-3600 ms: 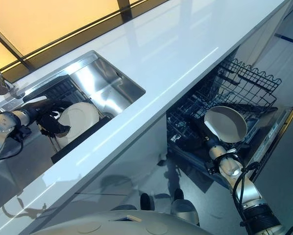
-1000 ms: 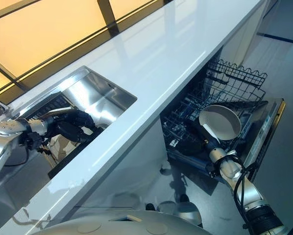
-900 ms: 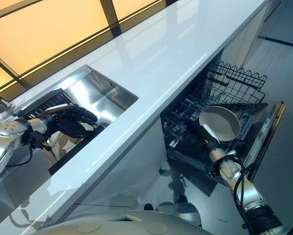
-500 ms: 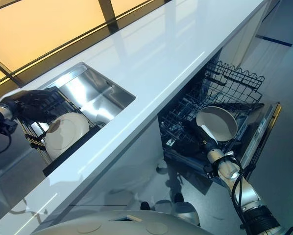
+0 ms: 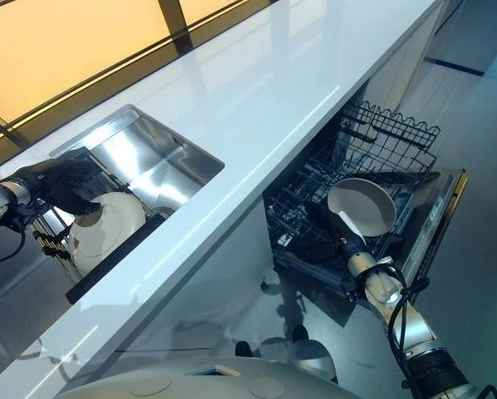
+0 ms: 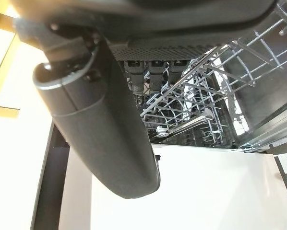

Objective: Pick up plates and place into dishwasher.

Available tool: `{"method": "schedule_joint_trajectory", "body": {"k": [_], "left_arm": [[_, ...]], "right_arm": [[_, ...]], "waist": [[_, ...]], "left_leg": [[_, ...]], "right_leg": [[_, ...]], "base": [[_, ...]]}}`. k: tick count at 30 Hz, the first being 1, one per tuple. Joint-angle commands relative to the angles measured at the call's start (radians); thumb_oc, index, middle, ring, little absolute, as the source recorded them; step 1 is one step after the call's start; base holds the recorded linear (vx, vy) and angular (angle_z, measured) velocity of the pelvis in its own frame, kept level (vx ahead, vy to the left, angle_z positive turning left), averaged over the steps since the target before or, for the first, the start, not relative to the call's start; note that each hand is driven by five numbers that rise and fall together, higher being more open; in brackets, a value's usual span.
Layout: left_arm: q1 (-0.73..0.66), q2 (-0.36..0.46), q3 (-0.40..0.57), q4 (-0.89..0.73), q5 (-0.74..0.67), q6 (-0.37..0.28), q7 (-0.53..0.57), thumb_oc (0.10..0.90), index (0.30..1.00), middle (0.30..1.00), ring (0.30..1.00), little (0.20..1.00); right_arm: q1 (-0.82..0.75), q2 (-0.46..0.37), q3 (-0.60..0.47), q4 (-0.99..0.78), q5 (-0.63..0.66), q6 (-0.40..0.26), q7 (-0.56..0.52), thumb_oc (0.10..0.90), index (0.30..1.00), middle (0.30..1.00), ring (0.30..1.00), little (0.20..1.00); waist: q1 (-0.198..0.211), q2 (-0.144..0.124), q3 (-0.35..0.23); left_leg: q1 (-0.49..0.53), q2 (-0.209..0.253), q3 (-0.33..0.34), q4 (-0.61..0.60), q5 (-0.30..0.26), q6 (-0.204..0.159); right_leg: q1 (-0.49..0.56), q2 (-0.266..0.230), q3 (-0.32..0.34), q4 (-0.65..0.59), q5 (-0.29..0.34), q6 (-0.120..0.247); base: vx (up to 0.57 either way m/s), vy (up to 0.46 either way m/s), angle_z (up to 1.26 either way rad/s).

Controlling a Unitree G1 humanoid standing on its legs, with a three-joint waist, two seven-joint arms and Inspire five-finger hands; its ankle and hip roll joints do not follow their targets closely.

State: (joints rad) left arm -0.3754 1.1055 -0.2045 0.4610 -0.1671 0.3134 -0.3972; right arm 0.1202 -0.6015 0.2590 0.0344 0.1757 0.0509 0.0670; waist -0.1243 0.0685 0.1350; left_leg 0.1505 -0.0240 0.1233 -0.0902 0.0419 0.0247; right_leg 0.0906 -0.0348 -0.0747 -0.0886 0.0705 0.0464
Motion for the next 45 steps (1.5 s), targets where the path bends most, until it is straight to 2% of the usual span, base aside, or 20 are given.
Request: {"method": "schedule_joint_trajectory", "body": {"k": [1,4,7,8,10,12,13,14,18,21,24,29,32,36,42,45], "left_arm": [[-0.188,0.039,0.0,0.018,0.014,-0.007,-0.006,0.8,0.9,0.9,0.9,0.9],[-0.2,0.022,-0.042,0.021,0.04,0.018,-0.051,0.8,0.9,0.9,0.9,0.9],[-0.196,0.007,-0.079,0.018,0.073,0.075,-0.128,0.8,0.9,0.9,0.9,0.9],[-0.185,0.002,-0.097,0.007,0.093,0.116,-0.163,0.8,0.9,0.9,0.9,0.9],[-0.168,-0.011,-0.118,0.005,0.125,0.166,-0.249,0.8,0.9,0.9,0.9,0.9],[-0.152,-0.018,-0.144,0.006,0.154,0.183,-0.331,0.8,0.9,0.9,0.9,0.9],[-0.131,-0.03,-0.152,-0.012,0.162,0.221,-0.382,0.8,0.9,0.9,0.9,0.9],[-0.127,-0.034,-0.152,-0.015,0.17,0.226,-0.396,0.8,0.9,0.9,0.9,0.9],[-0.06,-0.068,-0.186,-0.049,0.368,0.295,-0.641,0.8,0.9,0.9,0.9,0.9],[-0.013,-0.064,-0.179,-0.064,0.488,0.324,-0.69,0.8,0.9,0.9,0.9,0.9],[0.018,-0.025,-0.165,-0.079,0.597,0.329,-0.764,0.8,0.9,0.9,0.9,0.9],[0.046,0.03,-0.152,-0.134,0.653,0.314,-0.867,0.8,0.9,0.9,0.9,0.9],[0.057,0.046,-0.152,-0.178,0.579,0.29,-0.903,0.8,0.9,0.9,0.9,0.9],[0.088,0.018,-0.155,-0.259,0.459,0.32,-0.893,0.8,0.9,0.9,0.9,0.9],[0.108,-0.029,-0.151,-0.296,0.341,0.344,-0.814,0.8,0.9,0.9,0.9,0.9],[0.121,-0.044,-0.132,-0.331,0.258,0.362,-0.702,0.8,0.9,0.9,0.9,0.9]], "right_arm": [[-0.039,-0.012,0.056,-0.099,0.006,-0.062,0.003,0.8,0.9,0.9,0.9,0.9],[-0.037,-0.02,0.063,-0.096,0.006,-0.066,0.004,0.8,0.9,0.9,0.9,0.9],[-0.034,-0.032,0.066,-0.098,0.004,-0.068,0.005,0.8,0.9,0.9,0.9,0.9],[-0.033,-0.04,0.065,-0.099,0.003,-0.07,0.006,0.8,0.9,0.9,0.9,0.9],[-0.035,-0.058,0.062,-0.111,0.007,-0.068,-0.001,0.8,0.9,0.9,0.9,0.9],[-0.035,-0.072,0.059,-0.114,0.014,-0.071,-0.01,0.8,0.9,0.9,0.9,0.9],[-0.036,-0.082,0.05,-0.114,0.02,-0.073,-0.008,0.8,0.9,0.9,0.9,0.9],[-0.035,-0.084,0.049,-0.114,0.021,-0.072,-0.008,0.8,0.9,0.9,0.9,0.9],[-0.019,-0.102,0.033,-0.121,0.025,-0.077,-0.004,0.8,0.9,0.9,0.9,0.9],[-0.017,-0.112,0.026,-0.121,0.031,-0.079,-0.001,0.8,0.9,0.9,0.9,0.9],[-0.014,-0.123,0.02,-0.127,0.04,-0.076,0.003,0.8,0.9,0.9,0.9,0.9],[-0.01,-0.124,0.017,-0.136,0.038,-0.078,0.01,0.8,0.9,0.9,0.9,0.9],[-0.01,-0.121,0.023,-0.129,0.031,-0.088,0.008,0.8,0.9,0.9,0.9,0.9],[-0.015,-0.117,0.036,-0.125,0.028,-0.087,-0.001,0.8,0.9,0.9,0.9,0.9],[-0.017,-0.113,0.044,-0.114,0.028,-0.099,0.002,0.8,0.9,0.9,0.9,0.9],[-0.016,-0.109,0.049,-0.115,0.024,-0.102,0.002,0.8,0.9,0.9,0.9,0.9]], "waist": [[-0.03,0.011,-0.013],[-0.039,0.015,-0.004],[-0.048,0.021,0.008],[-0.052,0.024,0.016],[-0.057,0.027,0.027],[-0.063,0.033,0.038],[-0.068,0.036,0.046],[-0.069,0.036,0.047],[-0.081,0.04,0.059],[-0.082,0.04,0.064],[-0.078,0.042,0.066],[-0.07,0.047,0.064],[-0.064,0.049,0.061],[-0.055,0.045,0.057],[-0.046,0.037,0.052],[-0.04,0.033,0.053]], "left_leg": [[-0.019,-0.051,0.028,0.015,-0.05,-0.008],[-0.021,-0.053,0.032,0.019,-0.053,-0.005],[-0.025,-0.056,0.035,0.024,-0.054,-0.002],[-0.028,-0.057,0.035,0.029,-0.055,-0.001],[-0.032,-0.06,0.038,0.032,-0.057,0.002],[-0.039,-0.062,0.04,0.038,-0.057,0.002],[-0.039,-0.063,0.042,0.036,-0.058,0.003],[-0.039,-0.064,0.043,0.036,-0.058,0.004],[-0.046,-0.064,0.05,0.042,-0.057,0.005],[-0.046,-0.063,0.052,0.047,-0.059,0.006],[-0.045,-0.063,0.052,0.05,-0.06,0.005],[-0.043,-0.063,0.051,0.055,-0.06,0.008],[-0.044,-0.065,0.046,0.058,-0.061,0.008],[-0.037,-0.063,0.042,0.056,-0.062,0.007],[-0.032,-0.061,0.036,0.051,-0.061,0.007],[-0.031,-0.061,0.03,0.048,-0.06,0.007]], "right_leg": [[-0.022,0.016,0.021,0.094,-0.075,0.076],[-0.03,0.015,0.029,0.103,-0.078,0.077],[-0.038,0.014,0.037,0.111,-0.079,0.078],[-0.042,0.014,0.042,0.114,-0.079,0.077],[-0.046,0.014,0.049,0.116,-0.079,0.079],[-0.054,0.014,0.054,0.122,-0.078,0.079],[-0.056,0.015,0.059,0.124,-0.078,0.082],[-0.056,0.015,0.06,0.124,-0.079,0.082],[-0.062,0.014,0.073,0.122,-0.074,0.088],[-0.061,0.014,0.078,0.12,-0.073,0.089],[-0.053,0.013,0.075,0.113,-0.073,0.09],[-0.043,0.012,0.066,0.113,-0.078,0.085],[-0.039,0.011,0.059,0.114,-0.082,0.083],[-0.03,0.013,0.05,0.111,-0.085,0.081],[-0.023,0.015,0.042,0.109,-0.088,0.08],[-0.022,0.015,0.039,0.109,-0.087,0.078]], "base": [[0.08,0.009,-0.03],[0.08,0.018,-0.05],[0.06,0.028,-0.05],[0.06,0.04,-0.03],[0.04,0.039,-0.05],[0.03,0.047,-0.13],[0.03,0.042,-0.13],[0.03,0.036,-0.09],[0.03,0.022,-0.05],[0.02,0.007,-0.18],[0.01,0.002,-0.19],[0.0,0.007,-0.07],[0.0,0.0,0.0],[0.0,0.0,0.0],[0.0,0.0,0.0],[-0.01,0.0,0.0]]}}
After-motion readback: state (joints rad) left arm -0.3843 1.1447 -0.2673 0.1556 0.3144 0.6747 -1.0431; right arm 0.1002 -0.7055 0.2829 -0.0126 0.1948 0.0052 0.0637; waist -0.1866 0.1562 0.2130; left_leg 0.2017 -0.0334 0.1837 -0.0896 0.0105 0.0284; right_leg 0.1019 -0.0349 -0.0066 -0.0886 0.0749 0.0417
